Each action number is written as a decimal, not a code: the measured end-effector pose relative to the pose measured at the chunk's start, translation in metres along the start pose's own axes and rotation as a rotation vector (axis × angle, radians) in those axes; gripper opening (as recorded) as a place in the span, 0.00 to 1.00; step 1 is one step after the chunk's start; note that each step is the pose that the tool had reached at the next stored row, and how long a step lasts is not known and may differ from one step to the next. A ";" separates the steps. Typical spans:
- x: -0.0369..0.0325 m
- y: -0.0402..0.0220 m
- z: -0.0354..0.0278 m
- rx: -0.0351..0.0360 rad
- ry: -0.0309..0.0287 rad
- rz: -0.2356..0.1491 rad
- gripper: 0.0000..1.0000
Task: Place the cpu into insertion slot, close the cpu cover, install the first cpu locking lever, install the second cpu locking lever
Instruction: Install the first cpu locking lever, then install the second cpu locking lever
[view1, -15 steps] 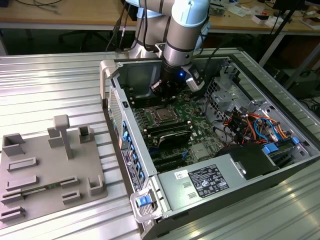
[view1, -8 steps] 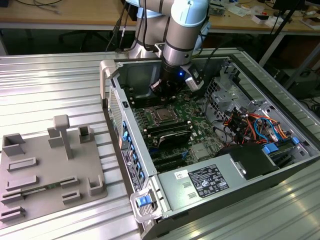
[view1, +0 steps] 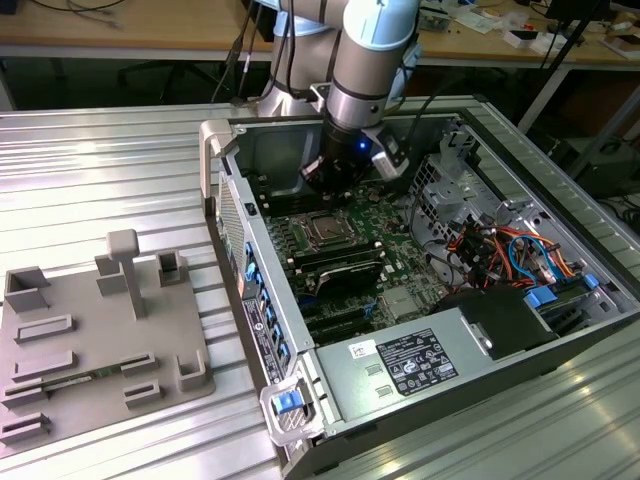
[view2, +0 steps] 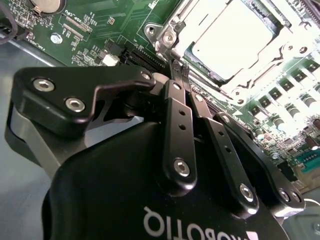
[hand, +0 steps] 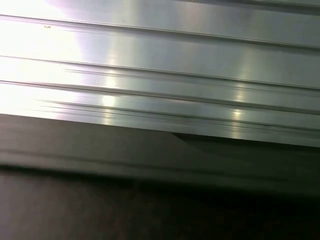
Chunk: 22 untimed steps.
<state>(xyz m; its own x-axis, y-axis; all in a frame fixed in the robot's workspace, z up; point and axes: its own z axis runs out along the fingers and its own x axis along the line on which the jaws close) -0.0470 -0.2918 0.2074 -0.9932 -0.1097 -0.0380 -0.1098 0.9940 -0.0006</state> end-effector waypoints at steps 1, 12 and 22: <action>0.0000 -0.0001 -0.0007 0.0000 0.0000 0.000 0.11; -0.0007 -0.0062 -0.0055 0.0021 0.0027 0.031 0.11; -0.0008 -0.0062 -0.0054 0.0022 0.0029 0.039 0.11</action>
<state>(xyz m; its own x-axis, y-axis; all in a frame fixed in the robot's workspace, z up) -0.0458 -0.2980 0.2128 -0.9969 -0.0710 -0.0351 -0.0710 0.9975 -0.0014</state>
